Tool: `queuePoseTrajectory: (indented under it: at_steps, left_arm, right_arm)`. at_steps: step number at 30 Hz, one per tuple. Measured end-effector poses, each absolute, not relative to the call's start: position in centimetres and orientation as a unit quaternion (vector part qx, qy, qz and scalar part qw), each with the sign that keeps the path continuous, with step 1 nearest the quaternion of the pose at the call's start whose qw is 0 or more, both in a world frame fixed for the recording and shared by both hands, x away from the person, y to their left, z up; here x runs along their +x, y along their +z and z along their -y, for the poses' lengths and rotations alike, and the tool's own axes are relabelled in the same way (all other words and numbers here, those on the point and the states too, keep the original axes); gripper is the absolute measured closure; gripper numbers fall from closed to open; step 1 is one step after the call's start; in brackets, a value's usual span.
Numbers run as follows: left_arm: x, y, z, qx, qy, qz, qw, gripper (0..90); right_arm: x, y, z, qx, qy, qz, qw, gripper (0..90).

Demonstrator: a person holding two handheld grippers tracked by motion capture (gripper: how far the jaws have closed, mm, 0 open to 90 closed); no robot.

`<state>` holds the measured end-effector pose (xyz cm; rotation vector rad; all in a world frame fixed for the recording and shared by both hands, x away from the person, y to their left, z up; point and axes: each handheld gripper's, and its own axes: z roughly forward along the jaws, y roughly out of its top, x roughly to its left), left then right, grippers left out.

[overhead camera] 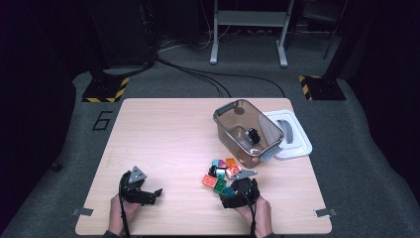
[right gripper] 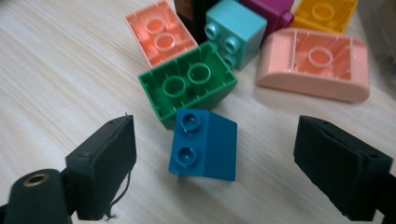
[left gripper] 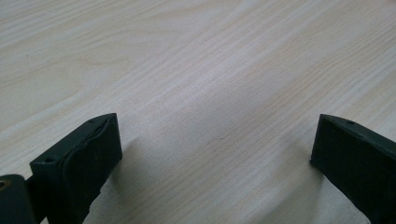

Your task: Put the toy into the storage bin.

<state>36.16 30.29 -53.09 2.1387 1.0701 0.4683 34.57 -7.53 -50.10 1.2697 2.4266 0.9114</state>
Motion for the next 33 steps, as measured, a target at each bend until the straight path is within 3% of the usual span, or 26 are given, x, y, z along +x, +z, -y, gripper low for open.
queuePoseTrajectory:
  at_steps: [16,33]
  left_arm:
    - [36.2,-53.1,-30.3,0.824,0.18,-0.412,0.345,1.5]
    - [36.2,-53.1,-30.3,0.824,0.18,-0.412,0.345,1.5]
  right_arm:
    - [33.9,-51.0,7.2,0.434,0.302,-0.834,0.16,58.1]
    - [34.2,-49.5,7.9,0.436,0.327,-0.824,0.155,58.9]
